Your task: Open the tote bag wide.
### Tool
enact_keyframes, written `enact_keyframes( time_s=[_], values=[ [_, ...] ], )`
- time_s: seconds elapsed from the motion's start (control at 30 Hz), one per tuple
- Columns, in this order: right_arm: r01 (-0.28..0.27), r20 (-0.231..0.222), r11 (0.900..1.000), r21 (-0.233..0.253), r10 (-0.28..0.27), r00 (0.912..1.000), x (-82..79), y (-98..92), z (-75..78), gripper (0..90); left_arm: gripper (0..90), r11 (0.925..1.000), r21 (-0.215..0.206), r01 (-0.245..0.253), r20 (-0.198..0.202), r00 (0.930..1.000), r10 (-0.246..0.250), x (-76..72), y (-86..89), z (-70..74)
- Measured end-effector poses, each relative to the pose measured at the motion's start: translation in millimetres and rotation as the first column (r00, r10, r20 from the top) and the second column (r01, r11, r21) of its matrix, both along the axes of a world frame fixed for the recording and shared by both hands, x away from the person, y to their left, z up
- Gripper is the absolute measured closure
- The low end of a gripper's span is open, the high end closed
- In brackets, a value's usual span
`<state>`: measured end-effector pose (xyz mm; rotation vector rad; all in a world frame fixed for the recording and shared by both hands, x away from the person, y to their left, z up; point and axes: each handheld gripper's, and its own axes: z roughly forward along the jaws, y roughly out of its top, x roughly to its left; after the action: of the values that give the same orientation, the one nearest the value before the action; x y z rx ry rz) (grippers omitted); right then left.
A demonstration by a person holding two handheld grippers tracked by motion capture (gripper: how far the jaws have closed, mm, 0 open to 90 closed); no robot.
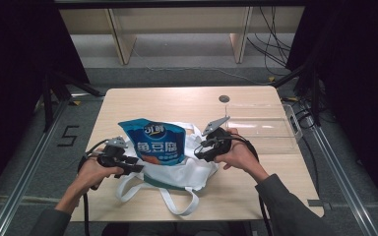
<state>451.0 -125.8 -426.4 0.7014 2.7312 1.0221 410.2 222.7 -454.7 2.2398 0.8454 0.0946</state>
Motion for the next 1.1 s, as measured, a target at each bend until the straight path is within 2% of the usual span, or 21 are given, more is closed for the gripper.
enact_keyframes(
  time_s=[0.07,0.13,0.17,0.2,0.23,0.3,0.33,0.37,0.43,0.47,0.5,0.53,0.57,0.6,0.63,0.7,0.73,0.8,0.87,1.0,1.1],
  values=[
    [0.008,0.006,1.0,-0.011,-0.008,1.0,4.7,5.0,-2.2,49.6,55.8,0.9998,0.018,0.01,0.008,0.9999,-0.01,3.6,-1.3,-3.0],
    [0.01,0.009,1.0,-0.026,-0.01,0.9999,8.8,10.9,-4.9,61.6,60.6,0.9997,0.015,0.018,0.017,0.9997,-0.019,4.6,-1.4,-6.1],
    [-0.017,0.016,0.999,-0.037,0.017,0.9997,13.0,13.1,-7.1,69.0,63.3,0.9995,0.016,0.027,0.025,0.9993,-0.027,4.8,-0.3,-8.1],
    [-0.032,0.037,0.998,-0.053,0.034,0.9987,15.9,15.8,-9.0,83.1,68.9,0.9994,0.005,0.035,0.02,0.9992,-0.035,5.4,1.1,-12.9],
    [-0.029,0.042,0.997,-0.07,0.032,0.9986,18.9,17.6,-10.9,86.3,73.4,0.9991,-0.001,0.042,0.015,0.999,-0.042,5.6,2.4,-15.5],
    [-0.022,0.029,0.997,-0.07,0.024,0.9993,23.1,18.9,-13.0,87.5,80.1,0.9986,-0.013,0.052,0.01,0.9986,-0.052,5.8,4.5,-21.4],
    [-0.017,0.036,0.998,-0.068,0.02,0.9992,25.7,18.7,-13.5,87.8,83.0,0.9985,-0.019,0.052,-0.007,0.9986,-0.052,5.0,3.6,-24.3],
    [0.012,0.033,0.998,-0.056,-0.01,0.9994,27.2,17.8,-14.9,88.0,87.5,0.9977,-0.002,0.068,-0.009,0.9977,-0.068,4.9,3.0,-26.9],
    [0.052,0.003,0.997,-0.05,-0.051,0.9987,31.2,14.9,-19.4,88.2,89.4,0.9952,0.043,0.088,-0.023,0.9959,-0.087,3.3,0.5,-35.4],
    [0.075,-0.015,0.995,-0.065,-0.076,0.997,32.4,14.1,-23.5,88.3,89.5,0.9911,0.082,0.105,-0.023,0.9944,-0.103,1.0,-1.5,-40.3],
    [0.092,-0.026,0.993,-0.073,-0.094,0.9952,34.2,13.9,-29.5,88.3,89.5,0.9828,0.127,0.134,-0.027,0.9909,-0.132,-1.1,-3.7,-46.4],
    [0.09,-0.04,0.992,-0.093,-0.094,0.9947,36.4,13.1,-34.9,88.4,89.5,0.9873,0.105,0.12,-0.021,0.9928,-0.118,-2.9,-4.5,-47.3],
    [0.09,-0.056,0.991,-0.1,-0.096,0.9938,37.8,13.3,-40.7,88.5,89.6,0.9867,0.107,0.122,-0.021,0.9925,-0.12,-2.9,-5.0,-46.9],
    [0.095,-0.076,0.99,-0.102,-0.103,0.9918,38.8,13.2,-44.1,88.5,89.6,0.9901,0.097,0.102,-0.037,0.9944,-0.099,-2.9,-5.5,-47.2],
    [0.105,-0.092,0.99,-0.095,-0.114,0.9892,39.9,12.6,-47.6,88.6,89.6,0.9886,0.104,0.109,-0.043,0.9935,-0.105,-1.4,-4.2,-47.0],
    [0.096,-0.114,0.992,-0.084,-0.105,0.9878,43.4,10.4,-53.6,88.8,89.6,0.9927,0.083,0.087,-0.047,0.9954,-0.084,-3.2,-4.1,-48.1],
    [0.091,-0.115,0.993,-0.081,-0.1,0.9883,45.1,9.5,-56.0,88.8,89.6,0.9911,0.089,0.099,-0.049,0.9943,-0.095,-2.2,-2.4,-47.7],
    [0.097,-0.118,0.992,-0.079,-0.106,0.9873,47.2,10.1,-60.0,89.0,89.7,0.9934,0.073,0.089,-0.06,0.9946,-0.084,-1.7,-1.7,-48.5],
    [0.094,-0.109,0.991,-0.095,-0.104,0.9886,48.5,11.7,-60.5,89.0,89.6,0.9919,0.085,0.094,-0.05,0.9947,-0.09,-2.4,-2.3,-48.0],
    [0.116,-0.106,0.99,-0.077,-0.123,0.9867,51.3,11.8,-62.0,89.0,89.6,0.9899,0.104,0.097,-0.051,0.9945,-0.092,-2.5,-3.0,-46.9],
    [0.116,-0.105,0.989,-0.089,-0.125,0.9866,49.4,12.6,-60.3,88.8,89.6,0.9904,0.101,0.094,-0.052,0.9947,-0.089,-2.6,-3.0,-47.0]
  ],
)
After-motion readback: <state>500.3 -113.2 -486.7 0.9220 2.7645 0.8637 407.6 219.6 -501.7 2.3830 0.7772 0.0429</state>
